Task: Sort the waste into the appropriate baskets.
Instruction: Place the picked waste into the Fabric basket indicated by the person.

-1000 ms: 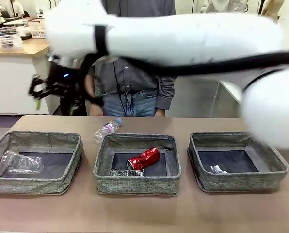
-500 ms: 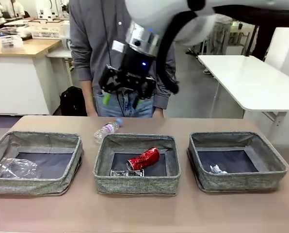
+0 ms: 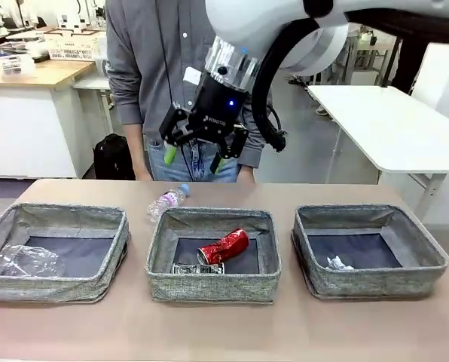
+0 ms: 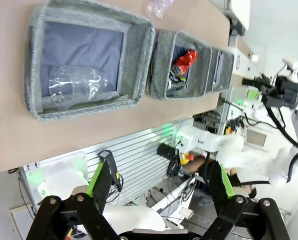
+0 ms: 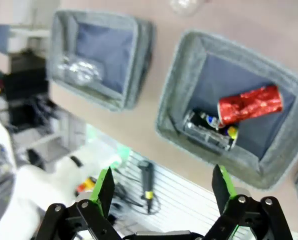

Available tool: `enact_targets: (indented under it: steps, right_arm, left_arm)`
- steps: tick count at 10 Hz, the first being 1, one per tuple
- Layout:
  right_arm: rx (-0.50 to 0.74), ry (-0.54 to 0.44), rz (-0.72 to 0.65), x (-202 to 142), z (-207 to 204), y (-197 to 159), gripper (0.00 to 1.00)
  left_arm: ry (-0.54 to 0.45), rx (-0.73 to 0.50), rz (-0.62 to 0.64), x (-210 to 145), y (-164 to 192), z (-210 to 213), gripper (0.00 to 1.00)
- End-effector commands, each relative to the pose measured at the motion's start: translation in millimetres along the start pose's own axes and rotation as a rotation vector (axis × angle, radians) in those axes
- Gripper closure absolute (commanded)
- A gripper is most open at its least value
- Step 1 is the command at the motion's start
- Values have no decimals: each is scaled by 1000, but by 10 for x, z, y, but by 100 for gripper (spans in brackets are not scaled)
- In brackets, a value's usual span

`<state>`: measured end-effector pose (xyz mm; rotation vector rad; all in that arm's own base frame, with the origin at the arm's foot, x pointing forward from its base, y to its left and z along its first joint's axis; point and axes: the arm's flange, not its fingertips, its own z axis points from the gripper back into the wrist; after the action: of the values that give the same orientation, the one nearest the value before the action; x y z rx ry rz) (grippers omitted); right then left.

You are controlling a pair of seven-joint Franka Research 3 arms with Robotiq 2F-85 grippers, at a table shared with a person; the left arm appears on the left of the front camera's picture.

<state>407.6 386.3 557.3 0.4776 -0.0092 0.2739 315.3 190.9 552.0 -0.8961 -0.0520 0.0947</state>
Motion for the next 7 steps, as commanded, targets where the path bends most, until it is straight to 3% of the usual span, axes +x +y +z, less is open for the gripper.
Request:
enact_targets:
  steps: [1,3,5,6,7]
  right_arm:
    - [306,-132,-115,-165,289,-642,0]
    - [542,-158,-282,-414,574,-1237,0]
    - [648,-86,-356,-652,721,-1700,0]
    - [736,-55,-312,-776,788,-1939,0]
    - [800,-69,-336,-905,820,-2111,0]
  left_arm:
    - [182,-85,-121,243,-225,-717,0]
    - [250,-261,-122,303,-385,-1328,0]
    - [210,-492,-45,323,-481,-1649,0]
    - [181,-605,-22,342,-510,-1727,0]
    - [115,-652,60,438,-564,-1752,0]
